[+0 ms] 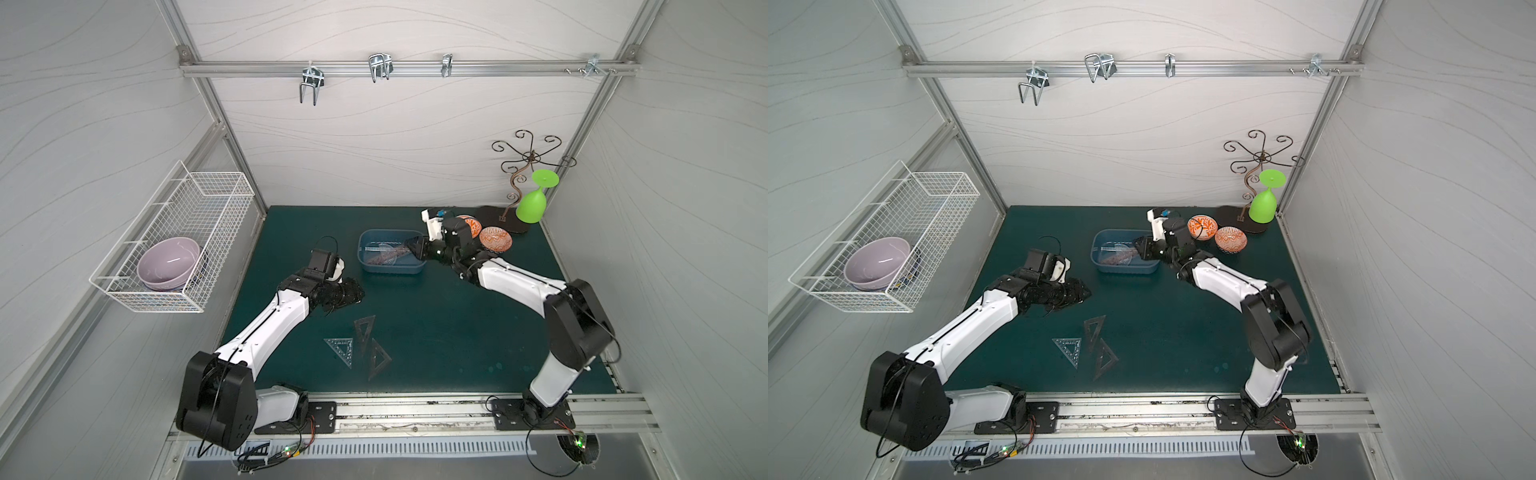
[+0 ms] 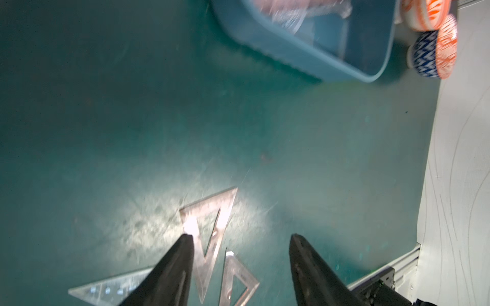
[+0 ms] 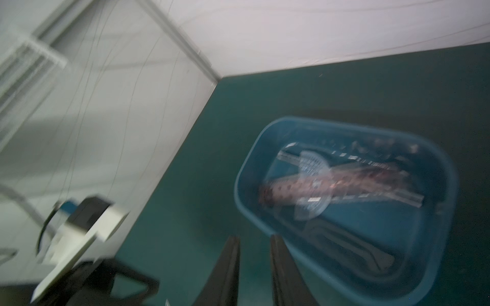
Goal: Put the scattered rulers into the storage box
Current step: Place the ruler in the storage box, then pick up the ruler from the center of the board.
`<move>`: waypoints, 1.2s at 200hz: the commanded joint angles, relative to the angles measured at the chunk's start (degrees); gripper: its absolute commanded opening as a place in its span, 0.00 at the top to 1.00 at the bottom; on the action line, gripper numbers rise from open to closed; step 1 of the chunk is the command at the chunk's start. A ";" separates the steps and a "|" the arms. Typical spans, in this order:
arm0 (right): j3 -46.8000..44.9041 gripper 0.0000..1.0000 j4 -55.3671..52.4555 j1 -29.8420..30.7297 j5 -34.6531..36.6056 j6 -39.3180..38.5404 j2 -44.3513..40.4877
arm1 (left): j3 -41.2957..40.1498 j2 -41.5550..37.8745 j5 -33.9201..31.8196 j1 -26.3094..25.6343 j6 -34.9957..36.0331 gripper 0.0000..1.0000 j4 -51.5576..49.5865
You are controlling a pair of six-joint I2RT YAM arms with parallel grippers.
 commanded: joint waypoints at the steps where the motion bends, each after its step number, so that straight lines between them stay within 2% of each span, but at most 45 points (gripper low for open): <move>1: -8.89 0.75 -11.58 8.41 7.68 -12.01 -3.89 | -2.81 -4.15 0.99 -0.27 -2.66 0.38 0.48; 36: -12.70 0.72 -16.77 24.57 15.82 -17.34 -4.03 | -5.54 -8.23 0.02 -0.27 -3.30 0.38 -0.62; 69: -10.82 0.68 -17.55 32.57 20.12 -18.19 1.92 | -5.91 -9.89 -0.68 -0.27 -3.25 0.38 -2.01; 162: -6.75 0.58 -18.66 34.50 22.07 -19.35 9.08 | -6.11 -9.71 -1.09 -0.27 -3.25 0.38 -1.44; 205: -5.84 0.58 -18.71 34.43 23.34 -19.25 11.04 | -6.03 -9.08 -1.08 -0.26 -3.25 0.38 -1.02; 240: -5.62 0.60 -20.12 34.28 28.33 -18.46 12.04 | -5.80 -8.58 -1.15 -0.18 -3.25 0.38 -0.83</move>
